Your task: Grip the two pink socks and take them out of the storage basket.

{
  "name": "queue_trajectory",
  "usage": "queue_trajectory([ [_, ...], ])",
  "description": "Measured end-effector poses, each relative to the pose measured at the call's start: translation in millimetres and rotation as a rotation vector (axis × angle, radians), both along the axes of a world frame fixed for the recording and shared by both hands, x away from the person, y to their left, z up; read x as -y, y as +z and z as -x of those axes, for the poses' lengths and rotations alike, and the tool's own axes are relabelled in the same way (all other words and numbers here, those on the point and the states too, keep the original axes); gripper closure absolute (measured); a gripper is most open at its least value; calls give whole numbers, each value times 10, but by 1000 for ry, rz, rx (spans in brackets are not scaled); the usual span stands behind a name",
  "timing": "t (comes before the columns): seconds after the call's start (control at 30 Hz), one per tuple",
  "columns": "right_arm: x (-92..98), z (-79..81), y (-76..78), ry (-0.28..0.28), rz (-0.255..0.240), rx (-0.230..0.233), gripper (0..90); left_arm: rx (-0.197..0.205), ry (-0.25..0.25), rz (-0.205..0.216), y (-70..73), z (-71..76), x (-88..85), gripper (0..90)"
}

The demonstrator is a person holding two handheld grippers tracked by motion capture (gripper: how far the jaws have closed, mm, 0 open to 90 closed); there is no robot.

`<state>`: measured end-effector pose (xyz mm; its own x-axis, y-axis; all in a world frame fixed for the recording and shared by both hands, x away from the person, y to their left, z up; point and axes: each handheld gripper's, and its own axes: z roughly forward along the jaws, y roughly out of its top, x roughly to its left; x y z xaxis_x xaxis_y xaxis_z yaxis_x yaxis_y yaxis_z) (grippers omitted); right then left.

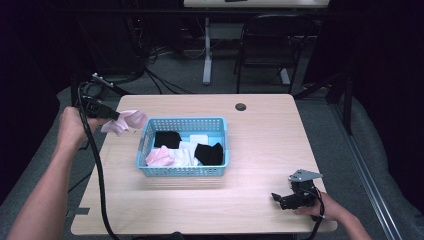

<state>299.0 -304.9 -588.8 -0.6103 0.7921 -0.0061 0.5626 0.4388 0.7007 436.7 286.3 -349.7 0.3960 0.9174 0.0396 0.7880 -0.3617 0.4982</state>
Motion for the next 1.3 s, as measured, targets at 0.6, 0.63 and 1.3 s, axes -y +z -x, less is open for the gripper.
queue_trajectory([
  [0.6, -1, 1, -1, -1, -2, 3, 0, -75, 109, 1, -398, -1, -376, 870],
  [0.63, -1, -1, -1, 1, -2, 2, 0, -82, 118, -4, -439, -3, -392, 871],
  [1.3, -2, 1, -2, -1, -3, 4, 0, -218, 190, 15, -1423, -22, -521, 873],
])
